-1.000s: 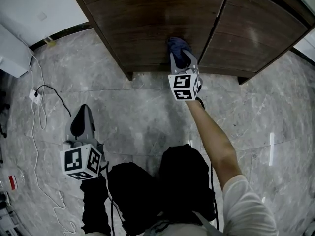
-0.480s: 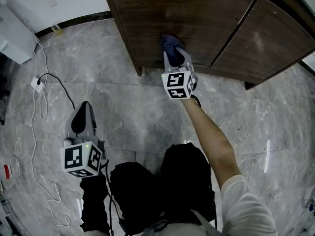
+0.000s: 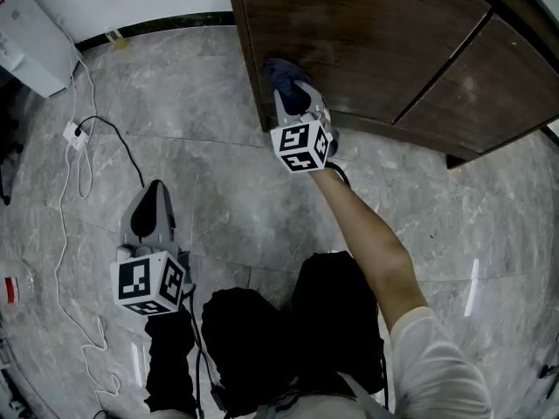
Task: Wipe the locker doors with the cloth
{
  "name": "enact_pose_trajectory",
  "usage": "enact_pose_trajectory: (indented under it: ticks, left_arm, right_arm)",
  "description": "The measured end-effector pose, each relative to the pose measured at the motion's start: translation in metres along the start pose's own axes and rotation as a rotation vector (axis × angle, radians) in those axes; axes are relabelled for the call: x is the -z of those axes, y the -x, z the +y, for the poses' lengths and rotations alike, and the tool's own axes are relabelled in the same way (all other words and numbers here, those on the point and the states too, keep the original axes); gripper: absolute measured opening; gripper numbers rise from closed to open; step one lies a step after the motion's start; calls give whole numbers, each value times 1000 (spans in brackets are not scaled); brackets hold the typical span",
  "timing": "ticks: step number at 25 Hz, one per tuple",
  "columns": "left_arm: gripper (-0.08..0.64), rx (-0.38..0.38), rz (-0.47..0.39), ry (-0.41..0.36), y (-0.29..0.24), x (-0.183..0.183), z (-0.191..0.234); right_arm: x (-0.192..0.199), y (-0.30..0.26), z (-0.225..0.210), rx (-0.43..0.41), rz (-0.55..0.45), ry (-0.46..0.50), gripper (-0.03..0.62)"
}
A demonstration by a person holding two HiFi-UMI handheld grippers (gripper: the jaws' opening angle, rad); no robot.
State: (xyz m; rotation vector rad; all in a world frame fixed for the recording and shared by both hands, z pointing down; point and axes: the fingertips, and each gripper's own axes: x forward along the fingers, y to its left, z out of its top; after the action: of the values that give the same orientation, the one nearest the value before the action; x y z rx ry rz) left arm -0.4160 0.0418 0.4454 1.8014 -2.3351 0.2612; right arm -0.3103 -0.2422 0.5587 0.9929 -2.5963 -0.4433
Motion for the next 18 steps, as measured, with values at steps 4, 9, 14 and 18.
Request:
enact_pose_trajectory:
  ticks: [4, 9, 14, 18]
  left_arm:
    - [0, -11, 1, 2, 3, 1, 7]
    - [0, -15, 10, 4, 4, 6, 10]
    - [0, -20, 16, -2, 5, 6, 11]
    - [0, -17, 15, -7, 2, 4, 7]
  right_arm:
    - [-4, -11, 16, -26, 4, 6, 109]
    - [1, -24, 37, -74, 25, 31, 109]
    - [15, -26, 46, -103, 51, 60, 109]
    - [28, -21, 37, -100, 68, 77, 109]
